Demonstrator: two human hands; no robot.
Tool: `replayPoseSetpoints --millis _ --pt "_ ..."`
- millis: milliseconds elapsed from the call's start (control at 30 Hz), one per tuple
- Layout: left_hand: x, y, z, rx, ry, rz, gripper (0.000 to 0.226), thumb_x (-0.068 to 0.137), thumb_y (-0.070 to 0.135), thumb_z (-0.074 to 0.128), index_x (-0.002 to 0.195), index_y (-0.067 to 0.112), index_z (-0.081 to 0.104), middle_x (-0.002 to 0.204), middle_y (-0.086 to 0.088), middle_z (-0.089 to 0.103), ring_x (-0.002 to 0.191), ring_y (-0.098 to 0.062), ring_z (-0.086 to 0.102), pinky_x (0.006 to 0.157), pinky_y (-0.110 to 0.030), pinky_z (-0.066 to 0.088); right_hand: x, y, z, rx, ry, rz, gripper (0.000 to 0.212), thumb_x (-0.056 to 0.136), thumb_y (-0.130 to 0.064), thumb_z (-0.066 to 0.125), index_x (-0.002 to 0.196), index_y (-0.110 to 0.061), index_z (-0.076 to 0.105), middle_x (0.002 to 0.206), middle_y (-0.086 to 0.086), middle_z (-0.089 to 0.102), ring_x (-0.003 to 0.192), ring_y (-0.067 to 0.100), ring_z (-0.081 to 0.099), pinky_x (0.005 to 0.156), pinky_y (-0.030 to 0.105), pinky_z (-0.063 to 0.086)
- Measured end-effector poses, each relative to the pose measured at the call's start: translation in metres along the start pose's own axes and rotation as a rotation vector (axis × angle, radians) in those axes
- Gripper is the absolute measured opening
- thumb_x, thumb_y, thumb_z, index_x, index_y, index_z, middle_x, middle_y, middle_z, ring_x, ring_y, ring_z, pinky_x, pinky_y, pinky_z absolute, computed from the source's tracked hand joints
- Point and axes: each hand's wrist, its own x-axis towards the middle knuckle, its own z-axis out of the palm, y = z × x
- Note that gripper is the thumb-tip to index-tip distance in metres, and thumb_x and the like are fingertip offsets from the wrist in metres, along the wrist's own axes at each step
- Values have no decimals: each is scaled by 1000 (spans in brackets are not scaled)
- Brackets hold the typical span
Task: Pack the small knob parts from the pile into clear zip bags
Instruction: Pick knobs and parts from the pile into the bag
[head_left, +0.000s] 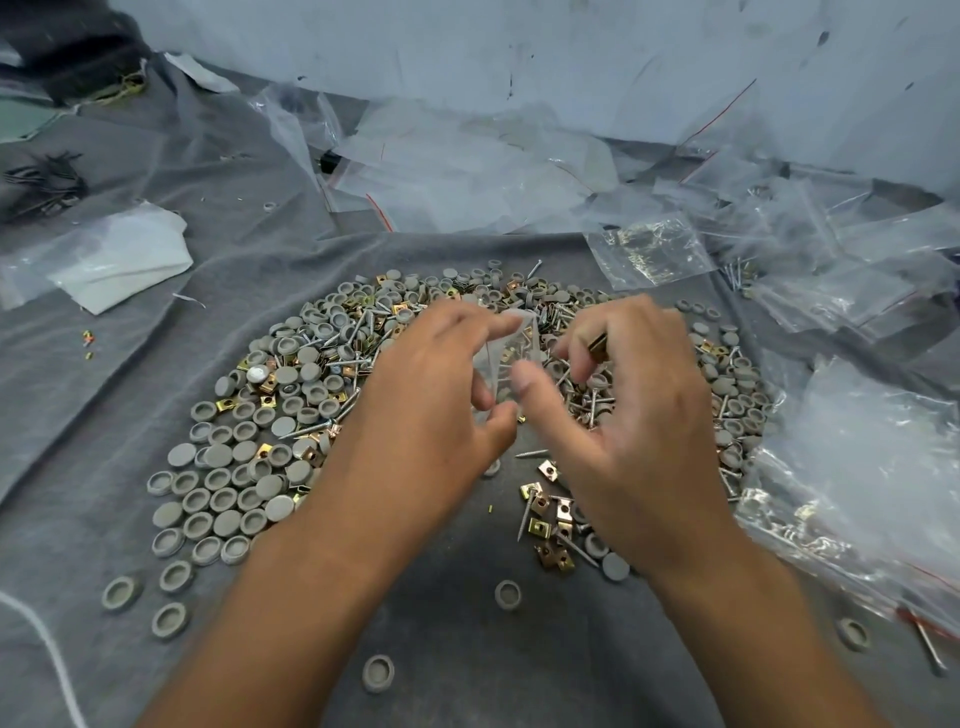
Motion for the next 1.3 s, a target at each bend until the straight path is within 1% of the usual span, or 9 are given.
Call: replayPoseSetpoints --millis 133,300,433,600,733,833,1000,1133,1300 --pt "-1 1 0 21 -5 1 59 78 14 81 132 27 61 114 16 54 75 -6 59 82 -9 41 1 4 -7 107 -47 27 27 102 -24 33 88 -18 55 89 -4 49 88 15 50 77 21 35" --pt "0 2 0 -4 -10 0 57 79 15 80 131 26 62 116 16 53 74 -6 60 80 -14 45 1 5 -7 13 -96 -23 22 105 -19 54 117 -18 73 104 -5 60 97 -5 54 84 6 36" --pt "0 1 1 -6 -5 3 56 79 14 79 131 24 63 115 15 55 74 -8 60 80 -11 44 -1 9 -4 -55 -89 -26 19 93 -20 74 112 -18 72 98 -8 67 89 5 60 80 11 43" --pt "0 0 0 8 -7 -2 58 78 14 81 131 27 62 112 14 56 75 -5 59 82 -8 41 1 16 -12 -53 -40 22 15 90 -23 76 101 -29 66 89 -18 61 75 -6 51 70 5 36" --pt "-1 0 -1 10 -2 0 59 77 13 81 131 26 62 110 13 57 75 -6 59 83 -7 40 -2 33 -24 -184 -556 130 19 88 -35 72 103 -45 65 87 -29 58 83 -8 54 68 11 39" --pt "-1 1 -1 16 -4 -2 59 78 13 81 131 26 62 111 13 57 75 -6 59 83 -9 41 -7 38 -21 -322 -880 125 25 88 -44 74 112 -46 66 99 -29 54 99 -4 47 91 32 47" --pt "-1 1 -1 26 -6 -16 58 78 14 81 132 26 62 116 16 56 77 -5 60 83 0 34 -9 36 -11 -396 -918 118 35 89 -46 73 123 -48 64 109 -23 48 109 7 38 93 35 44" --pt "-1 2 -3 31 -9 -16 58 78 14 81 132 26 62 114 14 57 76 -5 60 85 -2 35 -11 35 -6 -395 -902 129 24 88 -46 73 111 -44 65 106 -22 46 101 2 31 83 29 35" --pt "-1 3 -4 32 -7 -15 57 79 15 80 132 27 62 110 13 58 75 -4 59 88 -9 39 -11 31 -9 -351 -900 148 21 89 -41 74 95 -39 54 96 -22 48 96 4 39 84 31 44"
